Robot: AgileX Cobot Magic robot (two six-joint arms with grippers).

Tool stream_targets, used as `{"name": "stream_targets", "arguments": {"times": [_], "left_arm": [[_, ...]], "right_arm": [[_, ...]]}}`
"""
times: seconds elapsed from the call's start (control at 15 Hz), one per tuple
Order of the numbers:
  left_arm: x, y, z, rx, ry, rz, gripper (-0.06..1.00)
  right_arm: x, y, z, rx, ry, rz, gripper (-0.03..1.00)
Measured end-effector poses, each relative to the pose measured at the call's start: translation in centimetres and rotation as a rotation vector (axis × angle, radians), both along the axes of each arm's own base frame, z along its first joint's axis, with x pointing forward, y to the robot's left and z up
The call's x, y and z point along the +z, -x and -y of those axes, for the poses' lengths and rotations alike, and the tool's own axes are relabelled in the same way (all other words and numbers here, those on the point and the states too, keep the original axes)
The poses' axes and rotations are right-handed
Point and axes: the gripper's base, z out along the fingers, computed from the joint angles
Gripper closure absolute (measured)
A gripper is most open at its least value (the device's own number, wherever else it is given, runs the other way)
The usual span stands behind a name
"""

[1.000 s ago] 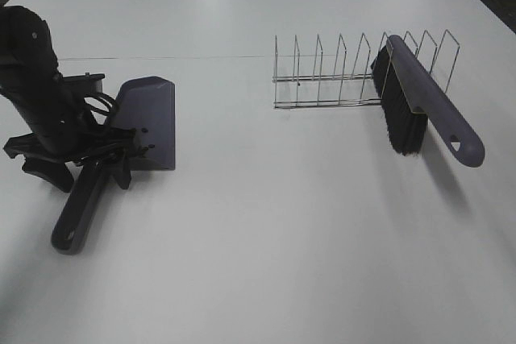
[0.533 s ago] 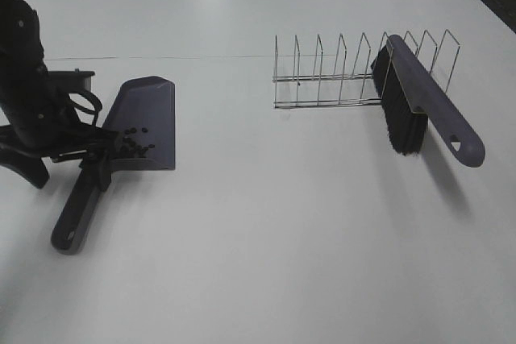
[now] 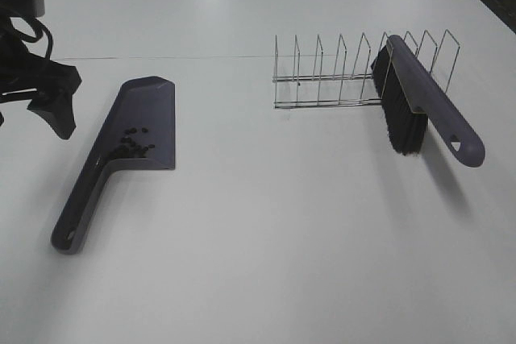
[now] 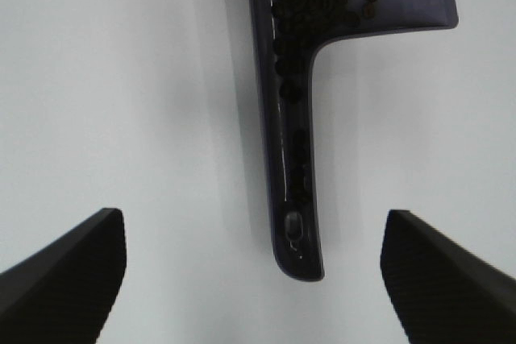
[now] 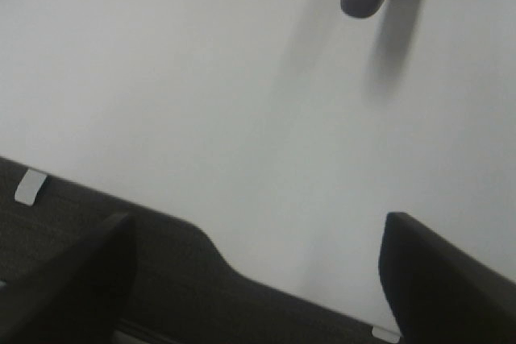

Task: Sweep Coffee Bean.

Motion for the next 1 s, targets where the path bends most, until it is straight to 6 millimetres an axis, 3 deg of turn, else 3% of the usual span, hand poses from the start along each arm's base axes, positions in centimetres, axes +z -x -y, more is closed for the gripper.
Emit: {"name": "stream_targets", "arguments": {"times": [0.2, 0.4, 0.47, 0.8, 0.87, 0.93, 1.0], "left_arm": [[1.4, 1.1, -0.3, -0.002, 0.000, 0.000, 0.16], [2.2, 3.7, -0.9, -0.003, 0.000, -0.002, 0.16], [2.3, 6.0, -1.4, -0.008, -0.003, -0.010, 0.16], [2.2, 11.3, -2.7, -0.044, -0.007, -0.007, 0.16], [2.2, 12.6, -3.0, -0.045, -0.005, 0.004, 0.16], [2.6, 15.2, -3.6, -0.048, 0.003, 0.042, 0.16], [2.6, 15.8, -3.8, -0.048, 0.004, 0.048, 0.16]], "right_arm": [[0.0, 1.2, 0.1, 0.005, -0.003, 0.053, 0.25], [0.3, 2.7, 0.3, 0.006, -0.014, 0.158, 0.25], [0.3, 3.5, 0.4, 0.006, -0.020, 0.214, 0.25], [0.3, 4.0, 0.4, 0.006, -0.023, 0.250, 0.25], [0.3, 4.0, 0.4, 0.006, -0.023, 0.250, 0.25], [0.3, 4.0, 0.4, 0.006, -0.023, 0.250, 0.25], [0.3, 4.0, 0.4, 0.006, -0.023, 0.250, 0.25]]}}
